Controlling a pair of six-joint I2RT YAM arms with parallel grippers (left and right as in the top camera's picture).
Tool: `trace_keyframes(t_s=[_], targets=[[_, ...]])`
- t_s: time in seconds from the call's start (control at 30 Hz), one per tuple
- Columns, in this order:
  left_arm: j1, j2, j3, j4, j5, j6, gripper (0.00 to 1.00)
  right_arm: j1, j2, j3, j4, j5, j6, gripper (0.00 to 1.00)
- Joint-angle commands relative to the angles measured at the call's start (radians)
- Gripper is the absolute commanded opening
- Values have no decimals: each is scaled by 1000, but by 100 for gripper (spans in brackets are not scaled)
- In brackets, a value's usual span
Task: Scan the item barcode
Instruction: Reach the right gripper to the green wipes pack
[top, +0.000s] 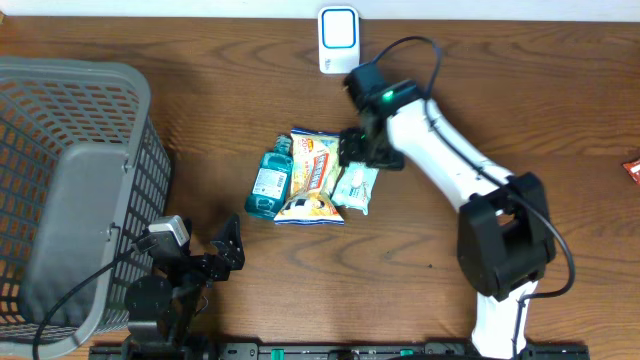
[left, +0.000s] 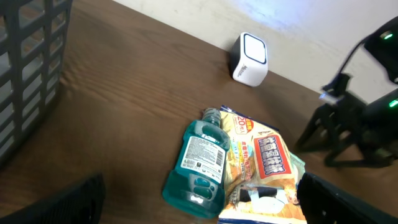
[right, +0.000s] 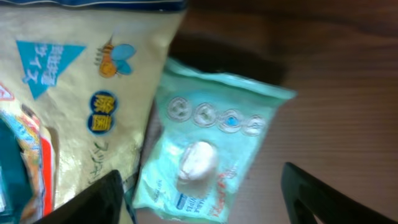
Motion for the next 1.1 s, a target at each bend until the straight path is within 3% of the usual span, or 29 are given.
trace_keyframes(t_s=[0.0, 0.13, 0.3, 0.53, 0.63, 0.8, 0.93, 1.07], targets=[[-4, -2, 2, -3, 12, -13, 98, 48, 5, -63, 59, 142, 16, 64], [-4, -2, 2, -3, 12, -13, 98, 92, 9, -113, 106, 204, 15, 52], [-4, -2, 2, -3, 12, -13, 98, 111, 9, -156, 50, 282, 16, 52], [-4, -2, 2, -3, 12, -13, 98, 77, 8, -161, -59, 542, -29, 63], [-4, -2, 2, -3, 13, -13, 98, 66, 5, -132, -71, 525, -138, 68], [-4, -2, 2, -3, 12, -13, 98, 76, -32, -73, -97, 476, -164, 75], [-4, -2, 2, -3, 12, -13, 98, 83, -48, -64, -85, 319, -89, 66], [-4, -2, 2, -3, 12, -13, 98, 93, -15, -94, -3, 325, -32, 61]])
